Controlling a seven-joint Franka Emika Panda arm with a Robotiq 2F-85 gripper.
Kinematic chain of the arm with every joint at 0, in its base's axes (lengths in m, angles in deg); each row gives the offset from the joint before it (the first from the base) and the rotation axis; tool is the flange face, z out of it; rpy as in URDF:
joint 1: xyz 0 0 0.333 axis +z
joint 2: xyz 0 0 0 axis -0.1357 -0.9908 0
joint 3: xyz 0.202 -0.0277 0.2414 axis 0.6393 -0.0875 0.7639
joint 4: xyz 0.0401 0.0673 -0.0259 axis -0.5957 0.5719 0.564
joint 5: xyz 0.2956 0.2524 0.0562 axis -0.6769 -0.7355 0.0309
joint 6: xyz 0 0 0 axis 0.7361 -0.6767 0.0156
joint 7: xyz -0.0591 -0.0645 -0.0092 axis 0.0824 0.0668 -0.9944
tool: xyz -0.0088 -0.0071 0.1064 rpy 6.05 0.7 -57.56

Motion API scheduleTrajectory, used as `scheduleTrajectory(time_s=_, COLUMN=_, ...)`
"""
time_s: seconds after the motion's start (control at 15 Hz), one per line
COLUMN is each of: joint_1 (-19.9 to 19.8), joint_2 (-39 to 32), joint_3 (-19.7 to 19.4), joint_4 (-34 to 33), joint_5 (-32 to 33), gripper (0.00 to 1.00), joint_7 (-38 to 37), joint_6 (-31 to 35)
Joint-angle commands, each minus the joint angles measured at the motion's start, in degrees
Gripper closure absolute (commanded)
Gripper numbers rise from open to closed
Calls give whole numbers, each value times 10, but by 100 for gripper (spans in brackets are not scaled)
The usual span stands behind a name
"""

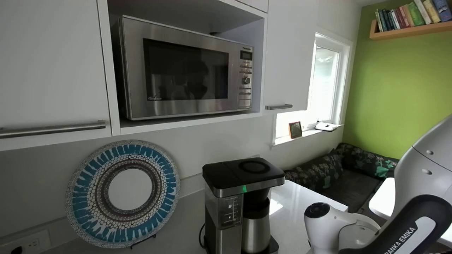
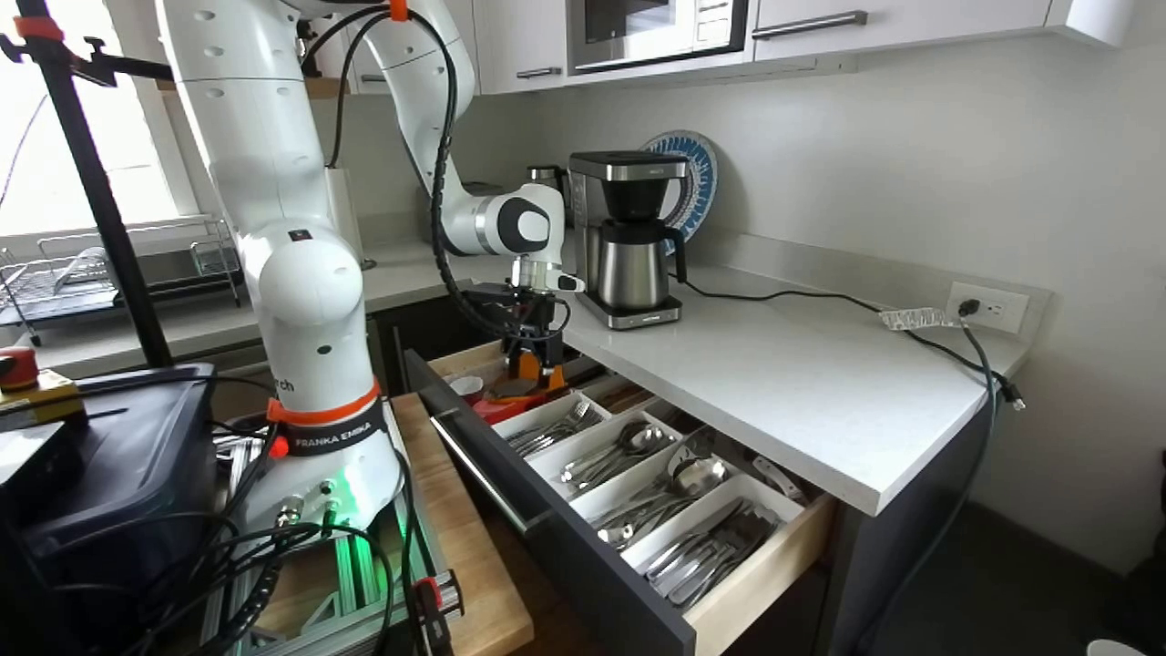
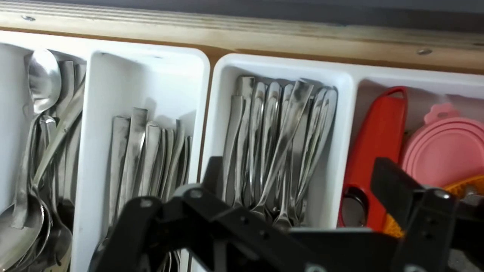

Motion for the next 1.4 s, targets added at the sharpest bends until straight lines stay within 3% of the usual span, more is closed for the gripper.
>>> scheduleTrajectory(time_s=0.0, joint_1=3, joint_2=1, joint_3=-3, joint_4=0, joint_5=-1, gripper=0, joint_7=1, joint_6=-2)
scheduleTrajectory(time_s=0.53, joint_1=-19, joint_2=-72, joint_3=-36, joint_4=-3, joint_5=137, gripper=0, joint_7=-70, joint_6=85)
scheduleTrajectory(time_s=0.87, joint_1=-6, joint_2=-128, joint_3=-65, joint_4=-15, joint_5=155, gripper=0, joint_7=-102, joint_6=151)
scheduleTrajectory(time_s=1.2, joint_1=-1, joint_2=-153, joint_3=-98, joint_4=-10, joint_5=213, gripper=0, joint_7=-174, joint_6=222)
scheduleTrajectory(time_s=1.27, joint_1=1, joint_2=-158, joint_3=-103, joint_4=-10, joint_5=224, gripper=20, joint_7=-188, joint_6=234)
scheduleTrajectory(time_s=1.33, joint_1=1, joint_2=-163, joint_3=-107, joint_4=-10, joint_5=231, gripper=26, joint_7=-198, joint_6=246)
